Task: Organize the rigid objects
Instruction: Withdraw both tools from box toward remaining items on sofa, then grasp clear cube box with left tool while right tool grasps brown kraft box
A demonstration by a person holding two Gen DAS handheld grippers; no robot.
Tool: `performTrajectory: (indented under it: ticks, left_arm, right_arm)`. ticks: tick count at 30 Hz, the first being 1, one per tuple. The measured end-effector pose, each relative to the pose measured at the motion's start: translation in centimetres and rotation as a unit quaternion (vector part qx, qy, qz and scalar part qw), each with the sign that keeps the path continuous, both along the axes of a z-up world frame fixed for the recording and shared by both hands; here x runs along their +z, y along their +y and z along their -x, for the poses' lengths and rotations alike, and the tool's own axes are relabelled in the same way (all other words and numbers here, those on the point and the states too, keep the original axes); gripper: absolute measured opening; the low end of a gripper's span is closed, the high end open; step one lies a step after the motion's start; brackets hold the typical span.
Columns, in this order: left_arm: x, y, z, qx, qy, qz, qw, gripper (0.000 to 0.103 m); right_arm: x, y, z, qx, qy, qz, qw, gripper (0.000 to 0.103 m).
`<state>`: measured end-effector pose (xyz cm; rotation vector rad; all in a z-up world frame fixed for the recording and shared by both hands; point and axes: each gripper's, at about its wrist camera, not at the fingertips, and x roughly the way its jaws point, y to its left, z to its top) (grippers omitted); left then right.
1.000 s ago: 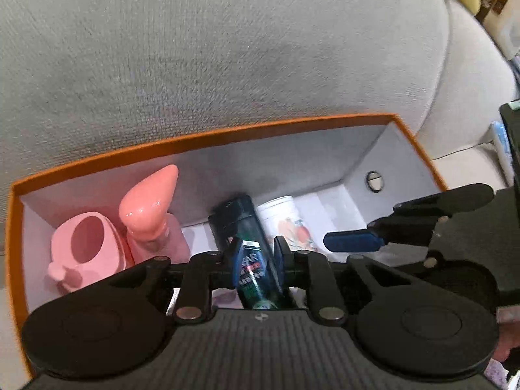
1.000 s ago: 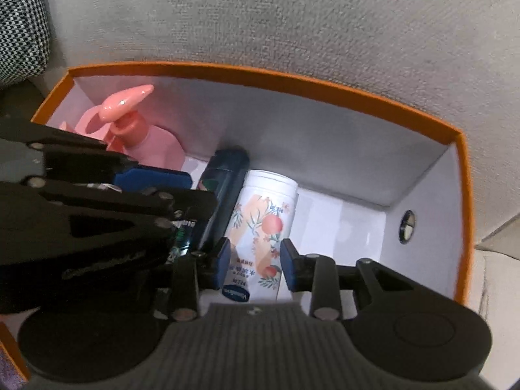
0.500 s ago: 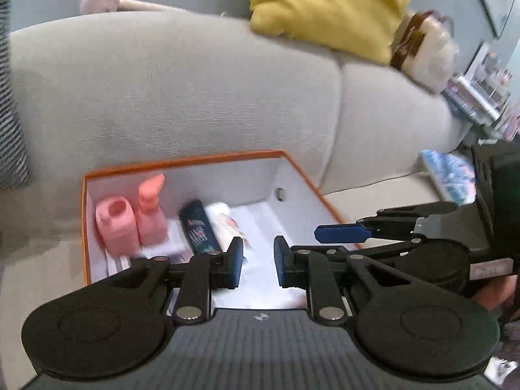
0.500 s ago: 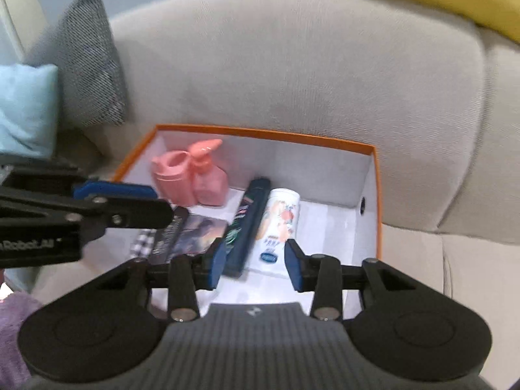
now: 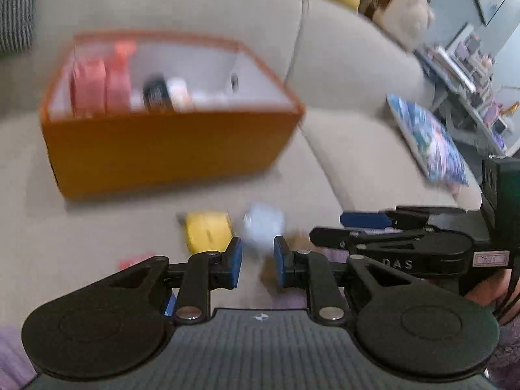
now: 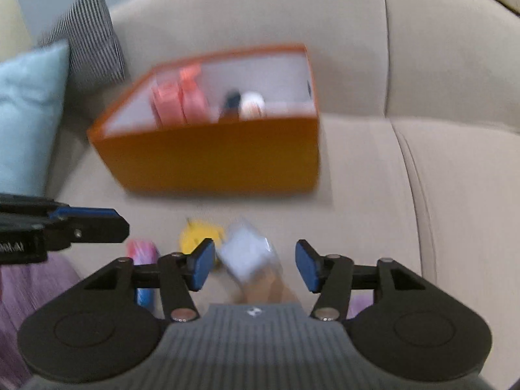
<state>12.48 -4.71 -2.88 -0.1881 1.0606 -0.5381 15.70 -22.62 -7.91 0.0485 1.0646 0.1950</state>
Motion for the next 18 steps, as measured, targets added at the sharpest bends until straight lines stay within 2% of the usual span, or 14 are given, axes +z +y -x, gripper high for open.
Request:
performTrajectory:
  ticks: [1, 2, 3, 6, 11, 15, 18]
  left_arm:
    - [-0.7, -0.4, 0.3, -0.005, 0.006, -0.002, 1.0000, 0.023]
    - [-1.5, -0.8, 0.5, -0.005, 0.015, -0.006, 0.9999, 0.023]
    - [-2.0, -1.1, 0.6, -0.004, 0.025, -0.009, 0.9996, 0.023]
    - [-3.2, -1.9, 0.8, -0.009, 0.044, -0.014, 0.9989, 0.023]
    - [-3.0, -2.4, 0.5, -0.014, 0.037, -0.022, 0.9990, 0.023]
    - [-3.2, -2.7, 0.7, -0.015, 0.031, -0.031, 0.9989, 0.023]
    - [-3.5, -2.8, 0.7, -0.014, 0.034, -0.034, 0.9987, 0.023]
  right_arm:
    - [-0.6, -0.1, 0.5, 0.000, 0.006, 0.009, 1.000, 0.059]
    - [-1.1, -0.1, 1.1, 0.003, 0.014, 0.016, 1.000, 0.066]
    - [-1.6, 0.1, 1.5, 0.009, 0.021, 0.023, 0.999, 0.069]
    - [-2.6, 0.9, 2.6, 0.044, 0.017, 0.040, 0.998, 0.072]
    - [-3.9, 1.4, 1.7, 0.101, 0.032, 0.044, 0.993, 0.078]
    - [-4.8, 1.6, 0.7, 0.132, 0.047, 0.041, 0.989, 0.078]
    - [-4.9, 1.6, 0.0, 0.135, 0.052, 0.035, 0.989, 0.075]
